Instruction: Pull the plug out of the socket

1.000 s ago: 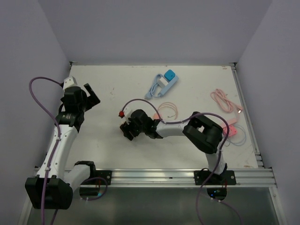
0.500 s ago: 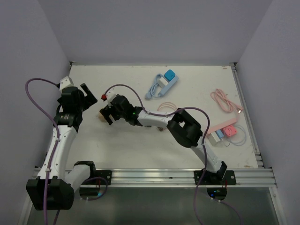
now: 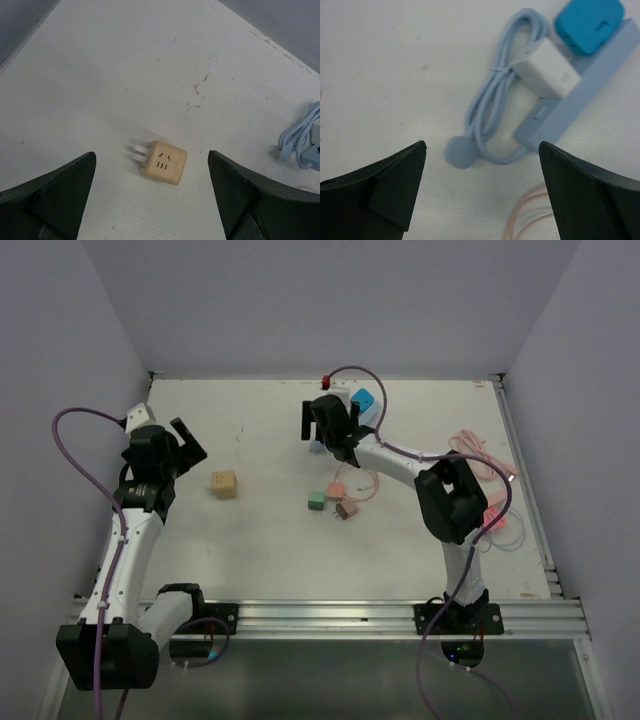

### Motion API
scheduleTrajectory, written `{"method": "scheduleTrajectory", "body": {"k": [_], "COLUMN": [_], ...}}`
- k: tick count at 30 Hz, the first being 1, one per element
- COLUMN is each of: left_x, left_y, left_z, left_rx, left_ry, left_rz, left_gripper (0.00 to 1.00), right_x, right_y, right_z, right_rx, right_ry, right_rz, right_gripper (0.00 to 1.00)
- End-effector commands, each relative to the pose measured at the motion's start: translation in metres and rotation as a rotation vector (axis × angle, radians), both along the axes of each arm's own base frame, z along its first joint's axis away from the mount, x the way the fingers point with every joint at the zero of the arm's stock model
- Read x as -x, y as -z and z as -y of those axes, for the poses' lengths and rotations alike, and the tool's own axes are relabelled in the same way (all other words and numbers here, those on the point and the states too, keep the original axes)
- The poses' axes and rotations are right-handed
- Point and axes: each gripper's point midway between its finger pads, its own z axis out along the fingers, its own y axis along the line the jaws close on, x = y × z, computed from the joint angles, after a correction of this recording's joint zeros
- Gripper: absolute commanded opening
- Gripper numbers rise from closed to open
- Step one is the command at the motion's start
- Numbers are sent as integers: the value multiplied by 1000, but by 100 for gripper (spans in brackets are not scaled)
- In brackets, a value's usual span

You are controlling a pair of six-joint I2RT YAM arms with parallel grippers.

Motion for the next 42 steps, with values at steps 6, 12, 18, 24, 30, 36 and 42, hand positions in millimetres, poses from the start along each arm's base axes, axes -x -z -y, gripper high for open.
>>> {"method": "scheduleTrajectory", "body": {"k": [6, 12, 18, 24, 30, 36, 42], "left_x": [-4, -6, -6, -8, -9, -11, -13], "left_y": [-5, -2, -1, 1, 3, 5, 8], "left_z": [1, 5, 6, 9, 12, 17, 22], "left_rx": [6, 16, 18, 25, 29, 39, 50], "left_ry": [20, 41, 47, 61, 84, 115, 145], "left_rz": [34, 27, 25, 19, 17, 13, 10], "left_gripper": [97, 96, 96, 96, 96, 96, 96], "right_x": [-31, -50, -52, -51, -49, -33, 1], "right_y": [21, 45, 75, 76, 66, 62, 67], "right_z": [87, 88, 90, 126, 169, 222, 246], "right_rx": [-77, -106, -121, -173, -132, -60, 42], "right_ry": [378, 386, 397, 436, 427, 403, 345], "right_rz": [-116, -159, -223, -232, -224, -256, -295], "right_gripper": [99, 91, 77, 42, 8, 0, 0]}}
